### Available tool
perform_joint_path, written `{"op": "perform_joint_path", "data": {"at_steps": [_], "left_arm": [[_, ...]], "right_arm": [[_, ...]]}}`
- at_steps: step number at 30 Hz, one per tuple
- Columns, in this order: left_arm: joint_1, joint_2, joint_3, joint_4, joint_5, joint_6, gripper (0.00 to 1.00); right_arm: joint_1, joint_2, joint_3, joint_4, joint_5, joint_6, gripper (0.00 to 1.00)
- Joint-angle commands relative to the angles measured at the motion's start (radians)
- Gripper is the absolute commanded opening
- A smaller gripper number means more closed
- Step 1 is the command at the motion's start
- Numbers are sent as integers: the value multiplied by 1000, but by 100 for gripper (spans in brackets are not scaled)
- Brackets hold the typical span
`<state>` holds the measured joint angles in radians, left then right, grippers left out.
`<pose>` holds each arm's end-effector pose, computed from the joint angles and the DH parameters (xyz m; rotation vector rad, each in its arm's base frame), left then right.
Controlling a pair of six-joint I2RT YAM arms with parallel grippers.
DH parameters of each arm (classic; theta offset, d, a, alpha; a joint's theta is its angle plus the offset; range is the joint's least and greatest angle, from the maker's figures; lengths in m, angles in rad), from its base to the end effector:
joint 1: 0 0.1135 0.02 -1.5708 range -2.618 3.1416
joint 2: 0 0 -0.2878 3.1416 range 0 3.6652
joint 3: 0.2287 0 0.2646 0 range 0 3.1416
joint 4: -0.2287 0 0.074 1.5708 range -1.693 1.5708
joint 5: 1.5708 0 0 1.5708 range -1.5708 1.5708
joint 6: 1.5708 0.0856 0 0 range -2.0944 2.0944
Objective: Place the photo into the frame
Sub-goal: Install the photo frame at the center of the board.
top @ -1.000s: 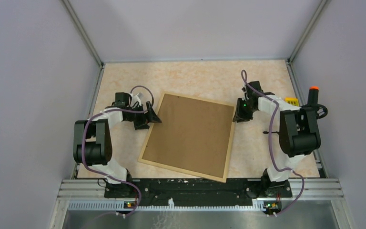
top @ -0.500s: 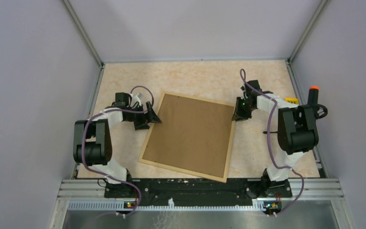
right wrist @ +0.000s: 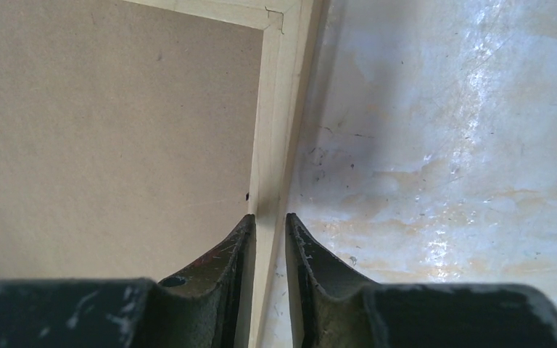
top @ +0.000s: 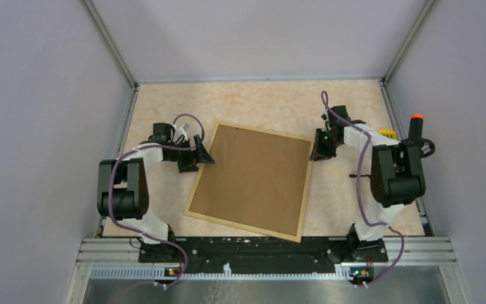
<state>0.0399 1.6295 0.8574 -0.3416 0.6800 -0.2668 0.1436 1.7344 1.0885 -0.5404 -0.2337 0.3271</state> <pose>0.3273 -0.0408 0.1379 -0.1858 2.6034 -0.9827 0.3612 0.0722 0.1445 0.1921 2.7827 0.4449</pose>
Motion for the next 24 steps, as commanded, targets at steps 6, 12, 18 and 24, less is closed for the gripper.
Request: {"op": "perform_joint_path", "data": {"at_steps": [6, 12, 18, 24], "left_arm": [[0, -8, -33, -57, -14, 9, 96], [0, -9, -34, -57, -15, 9, 96], [1, -10, -34, -57, -14, 9, 96], [2, -10, -34, -55, -10, 8, 96]], "right_arm": [[-10, 26, 25, 33, 18, -26, 20], [-9, 55, 28, 54, 25, -23, 19], [-10, 68, 26, 63, 43, -25, 19], [-10, 90, 32, 65, 44, -29, 18]]}}
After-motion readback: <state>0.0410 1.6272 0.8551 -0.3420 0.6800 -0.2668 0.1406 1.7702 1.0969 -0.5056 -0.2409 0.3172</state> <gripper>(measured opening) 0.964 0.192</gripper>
